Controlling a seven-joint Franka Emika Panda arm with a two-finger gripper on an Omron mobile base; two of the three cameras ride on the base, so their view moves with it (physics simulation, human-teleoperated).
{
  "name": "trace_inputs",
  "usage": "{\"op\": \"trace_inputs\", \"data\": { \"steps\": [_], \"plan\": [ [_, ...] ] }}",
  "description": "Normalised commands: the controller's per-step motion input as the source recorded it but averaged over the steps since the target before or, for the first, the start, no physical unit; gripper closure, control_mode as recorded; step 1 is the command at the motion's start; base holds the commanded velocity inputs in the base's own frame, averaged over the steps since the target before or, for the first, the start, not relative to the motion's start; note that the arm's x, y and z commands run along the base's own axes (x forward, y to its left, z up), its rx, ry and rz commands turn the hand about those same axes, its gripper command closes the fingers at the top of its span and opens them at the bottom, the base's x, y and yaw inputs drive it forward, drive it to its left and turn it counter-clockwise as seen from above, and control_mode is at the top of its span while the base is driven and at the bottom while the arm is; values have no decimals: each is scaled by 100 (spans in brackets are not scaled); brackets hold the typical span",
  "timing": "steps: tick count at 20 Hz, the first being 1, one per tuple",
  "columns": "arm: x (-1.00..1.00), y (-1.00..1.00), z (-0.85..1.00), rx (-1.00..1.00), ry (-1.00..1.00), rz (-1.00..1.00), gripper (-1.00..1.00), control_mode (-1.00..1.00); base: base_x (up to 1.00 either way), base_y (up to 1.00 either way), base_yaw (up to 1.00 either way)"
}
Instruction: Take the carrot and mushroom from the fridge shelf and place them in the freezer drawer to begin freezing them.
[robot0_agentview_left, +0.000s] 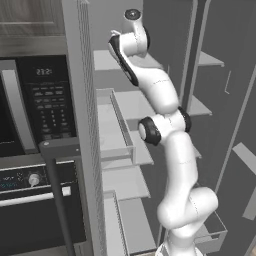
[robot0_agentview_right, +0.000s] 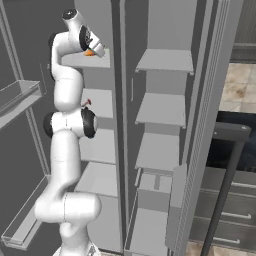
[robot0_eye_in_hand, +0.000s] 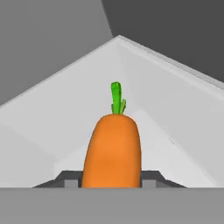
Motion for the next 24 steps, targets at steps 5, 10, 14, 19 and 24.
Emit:
{"op": "trace_inputs", "data": {
  "steps": [5,10,14,19,24],
  "plan": [
    [-92,0,-24,0,-24,0,100,-100,0,0,0],
    [-94,0,-72,2,-16,0,100,-100,0,0,0],
    [-89,0,-66,6,-12,0,100,-100,0,0,0],
    [-100,0,-33,6,-13,-1,100,-100,0,0,0],
    [-100,-8,-33,11,-6,-6,100,-100,0,0,0]
  ]
}}
